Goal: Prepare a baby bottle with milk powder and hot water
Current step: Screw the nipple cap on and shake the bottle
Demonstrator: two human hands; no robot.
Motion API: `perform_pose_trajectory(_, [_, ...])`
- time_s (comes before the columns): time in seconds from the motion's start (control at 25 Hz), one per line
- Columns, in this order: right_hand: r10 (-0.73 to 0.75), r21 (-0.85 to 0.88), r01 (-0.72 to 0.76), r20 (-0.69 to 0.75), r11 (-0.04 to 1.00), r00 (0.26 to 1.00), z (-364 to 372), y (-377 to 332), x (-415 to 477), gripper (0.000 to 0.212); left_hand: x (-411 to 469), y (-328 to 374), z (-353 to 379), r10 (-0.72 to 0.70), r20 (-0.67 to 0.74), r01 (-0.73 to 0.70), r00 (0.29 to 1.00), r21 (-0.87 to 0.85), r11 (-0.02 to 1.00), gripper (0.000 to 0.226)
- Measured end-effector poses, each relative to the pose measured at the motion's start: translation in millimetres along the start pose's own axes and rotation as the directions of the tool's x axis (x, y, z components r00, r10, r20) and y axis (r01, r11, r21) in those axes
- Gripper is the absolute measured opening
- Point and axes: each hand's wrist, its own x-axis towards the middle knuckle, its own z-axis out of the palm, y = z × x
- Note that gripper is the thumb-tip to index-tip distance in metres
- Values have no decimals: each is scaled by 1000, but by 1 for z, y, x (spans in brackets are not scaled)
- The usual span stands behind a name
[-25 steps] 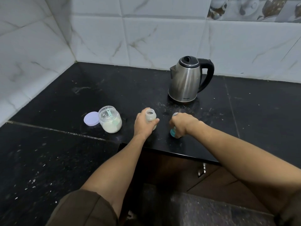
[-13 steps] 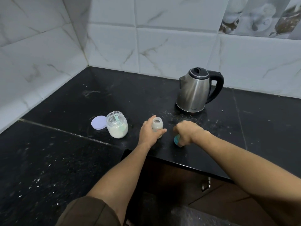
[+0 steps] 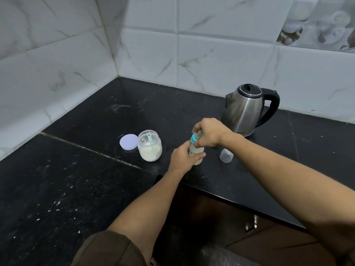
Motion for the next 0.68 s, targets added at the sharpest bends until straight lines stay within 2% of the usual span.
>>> perform_pose_trajectory(0.12, [-5, -63, 7, 42, 998, 999, 5, -1, -1, 48, -2, 0, 0, 7, 2, -7, 1000, 17, 1000, 45])
perform_pose_trajectory(0.32, [-3, -67, 6, 46, 998, 999, 7, -1, 2, 46, 1, 2, -2, -2, 18, 1, 1000, 79, 997, 47])
perform_pose_trajectory(0.68, [57, -73, -51, 80, 996, 995, 14, -5, 9, 40, 4, -1, -2, -33, 4, 33, 999, 24, 999, 45])
